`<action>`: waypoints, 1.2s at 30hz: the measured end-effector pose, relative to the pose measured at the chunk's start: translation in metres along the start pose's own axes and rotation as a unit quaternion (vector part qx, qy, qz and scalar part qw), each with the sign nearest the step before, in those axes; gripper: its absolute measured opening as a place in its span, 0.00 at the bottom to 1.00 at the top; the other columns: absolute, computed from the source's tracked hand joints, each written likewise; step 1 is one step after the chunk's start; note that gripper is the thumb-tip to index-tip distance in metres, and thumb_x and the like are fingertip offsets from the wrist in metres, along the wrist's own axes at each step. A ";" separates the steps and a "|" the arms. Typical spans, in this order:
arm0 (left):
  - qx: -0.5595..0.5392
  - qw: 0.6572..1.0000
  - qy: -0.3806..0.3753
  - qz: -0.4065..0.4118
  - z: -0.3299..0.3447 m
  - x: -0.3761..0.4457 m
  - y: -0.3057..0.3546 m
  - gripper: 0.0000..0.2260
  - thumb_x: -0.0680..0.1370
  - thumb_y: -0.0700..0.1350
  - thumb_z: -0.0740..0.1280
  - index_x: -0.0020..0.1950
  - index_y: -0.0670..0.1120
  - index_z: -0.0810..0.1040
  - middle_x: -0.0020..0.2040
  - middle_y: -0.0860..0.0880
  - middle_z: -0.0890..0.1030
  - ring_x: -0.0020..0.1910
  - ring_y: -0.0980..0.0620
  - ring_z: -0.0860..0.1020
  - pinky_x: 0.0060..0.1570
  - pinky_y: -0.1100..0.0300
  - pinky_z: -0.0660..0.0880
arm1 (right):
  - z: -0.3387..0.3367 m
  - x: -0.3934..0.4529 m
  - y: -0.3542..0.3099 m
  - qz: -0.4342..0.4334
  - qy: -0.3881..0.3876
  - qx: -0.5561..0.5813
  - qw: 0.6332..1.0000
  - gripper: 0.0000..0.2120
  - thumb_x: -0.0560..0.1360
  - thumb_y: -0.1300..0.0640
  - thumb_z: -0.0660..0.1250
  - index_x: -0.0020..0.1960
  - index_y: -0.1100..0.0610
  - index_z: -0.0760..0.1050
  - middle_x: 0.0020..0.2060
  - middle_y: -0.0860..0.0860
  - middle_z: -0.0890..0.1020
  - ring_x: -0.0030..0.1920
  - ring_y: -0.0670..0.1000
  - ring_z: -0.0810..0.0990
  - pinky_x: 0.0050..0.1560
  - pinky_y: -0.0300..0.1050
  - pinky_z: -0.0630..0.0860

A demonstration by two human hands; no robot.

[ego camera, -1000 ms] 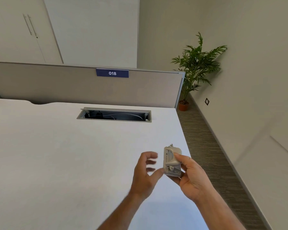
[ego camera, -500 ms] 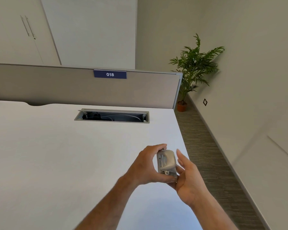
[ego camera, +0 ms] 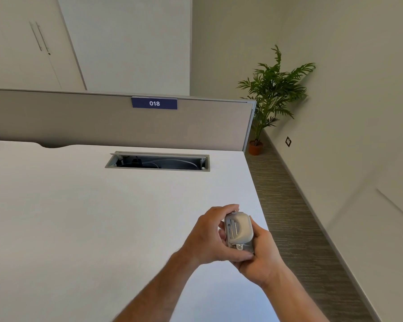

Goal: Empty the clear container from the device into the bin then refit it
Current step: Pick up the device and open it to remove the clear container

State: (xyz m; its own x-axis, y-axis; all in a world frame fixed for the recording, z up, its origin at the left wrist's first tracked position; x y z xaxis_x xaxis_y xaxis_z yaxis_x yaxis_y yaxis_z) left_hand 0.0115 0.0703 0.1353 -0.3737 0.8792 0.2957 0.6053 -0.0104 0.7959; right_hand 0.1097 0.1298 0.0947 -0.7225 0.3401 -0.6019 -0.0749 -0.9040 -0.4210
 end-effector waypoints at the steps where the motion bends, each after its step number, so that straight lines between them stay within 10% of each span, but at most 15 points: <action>1: -0.001 1.000 0.002 0.003 -0.001 0.000 0.000 0.46 0.58 0.62 0.83 0.72 0.57 0.68 0.66 0.59 0.77 0.64 0.59 0.75 0.54 0.74 0.73 | 0.000 0.000 0.001 0.004 -0.003 0.003 1.000 0.24 0.80 0.44 0.65 0.65 0.61 0.81 0.49 0.60 0.87 0.41 0.58 0.88 0.37 0.51 0.86; 36: 0.001 0.997 -0.004 -0.083 0.000 -0.023 -0.082 0.47 0.57 0.64 0.83 0.72 0.58 0.69 0.68 0.63 0.75 0.65 0.69 0.71 0.59 0.81 0.63 | -0.065 0.019 -0.006 -0.031 0.032 0.033 0.998 0.25 0.83 0.43 0.57 0.70 0.57 0.77 0.55 0.63 0.86 0.48 0.61 0.85 0.40 0.53 0.86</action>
State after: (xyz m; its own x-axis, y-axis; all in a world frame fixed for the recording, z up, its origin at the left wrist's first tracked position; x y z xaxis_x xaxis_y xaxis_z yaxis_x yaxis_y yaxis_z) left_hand -0.0294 0.0507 0.0631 -0.4632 0.8725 0.1553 0.5368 0.1368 0.8325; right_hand 0.1414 0.1590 0.0418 -0.6704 0.4096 -0.6187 -0.1642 -0.8951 -0.4146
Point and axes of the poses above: each hand's wrist, its own x-axis towards the middle knuckle, its own z-axis out of the palm, y = z × x, the point moved 6 cm from there along x, towards the middle knuckle
